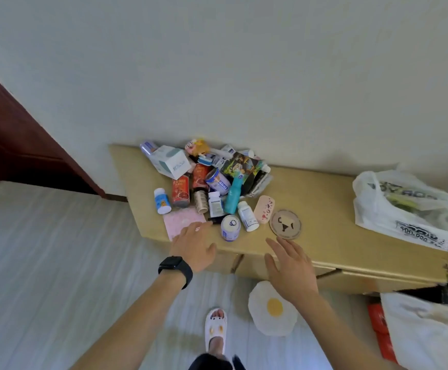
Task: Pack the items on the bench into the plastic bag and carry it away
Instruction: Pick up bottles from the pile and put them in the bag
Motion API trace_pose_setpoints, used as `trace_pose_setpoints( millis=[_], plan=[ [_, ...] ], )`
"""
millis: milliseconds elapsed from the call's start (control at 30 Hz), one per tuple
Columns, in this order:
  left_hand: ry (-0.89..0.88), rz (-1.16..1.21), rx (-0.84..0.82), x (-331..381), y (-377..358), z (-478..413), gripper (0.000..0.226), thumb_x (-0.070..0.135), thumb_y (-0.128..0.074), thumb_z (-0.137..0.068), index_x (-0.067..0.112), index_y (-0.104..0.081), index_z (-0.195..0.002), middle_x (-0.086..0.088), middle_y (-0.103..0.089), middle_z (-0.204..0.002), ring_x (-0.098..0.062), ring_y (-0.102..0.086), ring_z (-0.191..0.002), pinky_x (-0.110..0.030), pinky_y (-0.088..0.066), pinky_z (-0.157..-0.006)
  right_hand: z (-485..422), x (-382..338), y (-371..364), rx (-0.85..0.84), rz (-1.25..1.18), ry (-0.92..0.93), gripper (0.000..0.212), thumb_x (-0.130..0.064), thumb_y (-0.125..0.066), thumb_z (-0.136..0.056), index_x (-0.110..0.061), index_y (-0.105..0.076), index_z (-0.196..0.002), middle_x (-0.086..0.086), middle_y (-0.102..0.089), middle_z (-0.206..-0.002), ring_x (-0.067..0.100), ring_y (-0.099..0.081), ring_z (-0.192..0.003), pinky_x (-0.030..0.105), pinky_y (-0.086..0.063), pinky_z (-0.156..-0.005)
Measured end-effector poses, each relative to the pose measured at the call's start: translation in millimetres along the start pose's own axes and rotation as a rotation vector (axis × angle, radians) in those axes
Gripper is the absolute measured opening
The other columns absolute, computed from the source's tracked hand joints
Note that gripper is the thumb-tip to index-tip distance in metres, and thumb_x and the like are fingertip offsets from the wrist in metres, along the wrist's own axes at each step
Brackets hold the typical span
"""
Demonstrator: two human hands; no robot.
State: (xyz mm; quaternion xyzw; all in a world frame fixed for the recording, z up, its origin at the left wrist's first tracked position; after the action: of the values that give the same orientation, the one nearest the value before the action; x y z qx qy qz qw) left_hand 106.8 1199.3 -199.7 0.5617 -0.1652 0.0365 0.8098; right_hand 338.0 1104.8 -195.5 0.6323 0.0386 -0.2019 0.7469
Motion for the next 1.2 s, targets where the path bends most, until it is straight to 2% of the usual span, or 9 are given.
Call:
trace_pose_setpoints(
  millis=[133, 300, 433, 567, 700, 800, 933, 1067, 1200],
  plan=[
    [0.005, 0.033, -0.144, 11.4, -20.0, -59.8, 0.062, 0.041, -0.054, -0.089, 0.03, -0.031, -0.146, -0.002, -0.039, -0.147, -0.029, -0.042, -0.128, -0.044, -0.042, -0.1, -80.7, -14.0, -24.1, -0.195, 0.018, -0.081, 0.051, -0.044, -0.036, -0.1, -0.033, -0.035, -0.15, -0.004, -0.034, -0.158, 0.021, -0.022, -0.147, 0.042, -0.022, -0.119],
    [-0.049, 0.028, -0.222, 19.0, -51.4, -109.9, 0.071, 0.044, -0.058, -0.086, 0.033, -0.024, -0.148, -0.001, -0.038, -0.146, -0.029, -0.043, -0.126, -0.044, -0.042, -0.097, -154.7, -20.2, -51.8, -0.329, 0.073, -0.131, 0.054, -0.042, -0.04, -0.098, -0.029, -0.032, -0.15, 0.003, -0.038, -0.153, 0.029, -0.032, -0.14, 0.045, -0.031, -0.112],
    [-0.091, -0.035, -0.277, 19.9, -75.6, -122.1, 0.076, 0.04, -0.057, -0.088, 0.035, -0.016, -0.151, -0.001, -0.039, -0.143, -0.03, -0.044, -0.125, -0.045, -0.043, -0.096, -184.9, -19.4, -72.7, -0.388, 0.122, -0.18, 0.047, -0.044, -0.048, -0.097, -0.021, -0.041, -0.138, 0.009, -0.053, -0.129, 0.034, -0.053, -0.117, 0.043, -0.046, -0.086],
    [-0.132, -0.051, -0.22, 14.8, -86.9, -119.6, 0.074, 0.044, -0.056, -0.09, 0.032, -0.016, -0.151, 0.002, -0.042, -0.142, -0.025, -0.05, -0.122, -0.041, -0.047, -0.092, -190.7, -23.5, -93.7, -0.39, 0.118, -0.251, 0.043, -0.043, -0.052, -0.097, -0.012, -0.045, -0.125, 0.012, -0.057, -0.119, 0.034, -0.059, -0.108, 0.038, -0.044, -0.074],
    [-0.106, -0.009, -0.238, 8.0, -92.4, -111.2, 0.068, 0.049, -0.055, -0.09, 0.026, -0.024, -0.147, 0.001, -0.05, -0.134, -0.024, -0.053, -0.116, -0.04, -0.049, -0.089, -175.3, -25.3, -101.2, -0.42, 0.144, -0.274, 0.041, -0.032, -0.053, -0.095, -0.008, -0.042, -0.127, 0.013, -0.053, -0.123, 0.031, -0.058, -0.11, 0.036, -0.045, -0.076],
    [-0.07, 0.015, -0.266, 6.4, -98.0, -104.6, 0.071, 0.052, -0.055, -0.09, 0.024, -0.024, -0.147, 0.0, -0.049, -0.137, -0.023, -0.05, -0.12, -0.039, -0.048, -0.09, -154.6, -15.6, -105.6, -0.49, 0.145, -0.317, 0.045, -0.034, -0.058, -0.089, -0.011, -0.044, -0.125, 0.01, -0.053, -0.123, 0.029, -0.054, -0.112, 0.035, -0.043, -0.08],
    [-0.034, 0.019, -0.275, 8.4, -100.9, -103.3, 0.075, 0.051, -0.057, -0.09, 0.022, -0.022, -0.149, 0.001, -0.046, -0.143, -0.022, -0.048, -0.125, -0.038, -0.045, -0.094, -148.3, -0.7, -116.9, -0.484, 0.122, -0.277, 0.05, -0.037, -0.057, -0.092, -0.013, -0.041, -0.132, 0.009, -0.051, -0.126, 0.028, -0.051, -0.113, 0.037, -0.046, -0.083],
    [0.034, 0.042, -0.25, 12.5, -99.3, -102.9, 0.073, 0.054, -0.059, -0.086, 0.023, -0.029, -0.144, 0.005, -0.052, -0.135, -0.018, -0.05, -0.121, -0.035, -0.044, -0.094, -149.7, 18.3, -114.2, -0.541, -0.07, -0.247, 0.051, -0.041, -0.061, -0.09, -0.012, -0.047, -0.129, 0.009, -0.055, -0.125, 0.028, -0.055, -0.113, 0.033, -0.044, -0.085],
    [0.171, 0.174, -0.213, 27.3, -95.5, -96.2, 0.058, 0.067, -0.06, -0.076, 0.031, -0.042, -0.118, 0.008, -0.062, -0.104, -0.017, -0.06, -0.096, -0.034, -0.05, -0.077, -123.9, 56.9, -74.8, -0.507, -0.647, -0.372, 0.038, -0.045, -0.068, -0.085, -0.021, -0.059, -0.113, -0.004, -0.068, -0.104, 0.014, -0.063, -0.094, 0.023, -0.043, -0.069]
  ],
)
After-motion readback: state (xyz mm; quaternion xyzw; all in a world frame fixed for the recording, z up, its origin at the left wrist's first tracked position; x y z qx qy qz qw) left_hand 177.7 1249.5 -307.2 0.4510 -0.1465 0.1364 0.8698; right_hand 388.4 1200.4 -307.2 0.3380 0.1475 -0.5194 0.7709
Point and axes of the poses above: each hand's wrist, its own z-axis away from the middle knuckle, its own y-axis out of the back of the hand, x = y × z, the point moved 3 cm from there along -z, towards the middle knuckle
